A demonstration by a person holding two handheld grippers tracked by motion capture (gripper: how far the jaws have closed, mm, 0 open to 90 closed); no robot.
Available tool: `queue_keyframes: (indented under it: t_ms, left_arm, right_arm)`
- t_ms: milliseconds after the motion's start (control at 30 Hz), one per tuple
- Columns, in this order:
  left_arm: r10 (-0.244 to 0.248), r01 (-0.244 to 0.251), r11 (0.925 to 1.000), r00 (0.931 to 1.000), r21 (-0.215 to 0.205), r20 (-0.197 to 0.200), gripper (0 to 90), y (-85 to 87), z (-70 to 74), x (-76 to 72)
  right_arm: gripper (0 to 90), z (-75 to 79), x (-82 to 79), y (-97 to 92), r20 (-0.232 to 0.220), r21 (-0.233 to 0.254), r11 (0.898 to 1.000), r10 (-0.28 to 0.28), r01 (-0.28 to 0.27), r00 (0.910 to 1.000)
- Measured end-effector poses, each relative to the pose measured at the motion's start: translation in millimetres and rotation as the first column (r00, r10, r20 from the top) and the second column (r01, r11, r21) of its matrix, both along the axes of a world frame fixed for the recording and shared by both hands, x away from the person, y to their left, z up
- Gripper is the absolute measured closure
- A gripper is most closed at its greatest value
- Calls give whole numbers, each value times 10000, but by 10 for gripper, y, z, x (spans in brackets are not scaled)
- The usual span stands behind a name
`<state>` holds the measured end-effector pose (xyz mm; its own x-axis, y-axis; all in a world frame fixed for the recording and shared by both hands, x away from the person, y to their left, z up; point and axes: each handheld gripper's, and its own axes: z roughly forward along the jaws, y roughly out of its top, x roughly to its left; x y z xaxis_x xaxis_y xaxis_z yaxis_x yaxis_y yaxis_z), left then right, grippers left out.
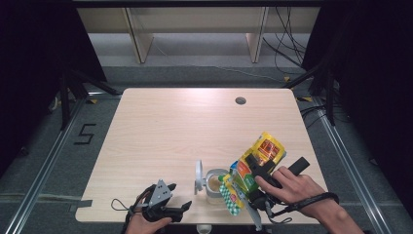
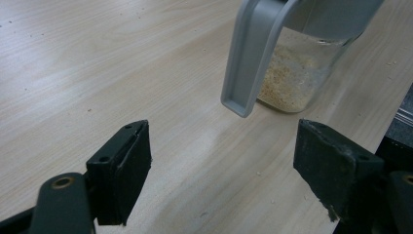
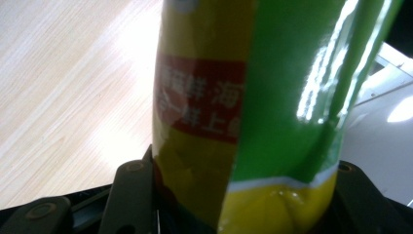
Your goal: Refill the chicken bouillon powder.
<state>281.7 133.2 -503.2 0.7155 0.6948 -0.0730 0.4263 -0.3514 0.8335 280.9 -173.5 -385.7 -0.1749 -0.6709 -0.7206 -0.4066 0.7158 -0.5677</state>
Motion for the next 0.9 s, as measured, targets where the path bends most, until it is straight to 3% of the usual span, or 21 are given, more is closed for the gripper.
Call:
queue_keyframes:
  t_ms: [200,267,300,367,400,433,500,700,733,767,833,900]
  left_arm:
    - [-12,12,10000,10000,23,-20,213,-3,-1,1]
    - [9,-9,10000,10000,-2,6,213,-5,-6,0]
    - [-23,23,10000,10000,86,-9,213,0,-6,6]
    - [-19,19,10000,10000,15,-17,213,-5,-7,3]
    - [7,-7,10000,10000,13,-3,213,-7,-6,0]
    - [-6,6,10000,10000,28,7,213,-5,-6,1]
    - [6,-6,10000,10000,5,2,213,-5,-6,-1]
    - [-3,3,10000,10000,29,-5,213,-1,-2,-1]
    - [-1,1,10000,10000,26,-10,213,-1,-1,-1]
    - [-5,5,10000,10000,20,-11,213,0,-1,0]
    - [-16,17,10000,10000,19,-8,213,1,1,0]
    - [-8,8,10000,10000,77,9,213,6,1,3]
  right_arm:
    - [525,13,-40,-79,62,41,9999,-110,110,9999]
    - [526,31,-36,-82,-19,-215,9998,47,-47,10000]
    - [525,21,-70,-99,29,79,9999,-94,94,10000]
    - [526,14,-87,-93,3,99,9999,-83,83,10000]
    - [526,28,-75,-79,31,-175,9997,168,-167,9999]
    - [526,10,-91,-75,-120,81,9999,-69,70,9999]
    - [526,-4,-94,-47,-53,85,9999,86,-86,9999]
    - [526,-17,-56,16,-239,93,9999,107,-105,9997]
    - [526,0,-32,28,-124,-162,9992,354,-356,9993]
    - [526,-14,-30,22,-115,170,9998,135,-133,9998]
    - [526,-7,-1,20,-139,145,9999,83,-81,9999]
    - [526,10,32,14,-95,-117,9996,244,-245,9997]
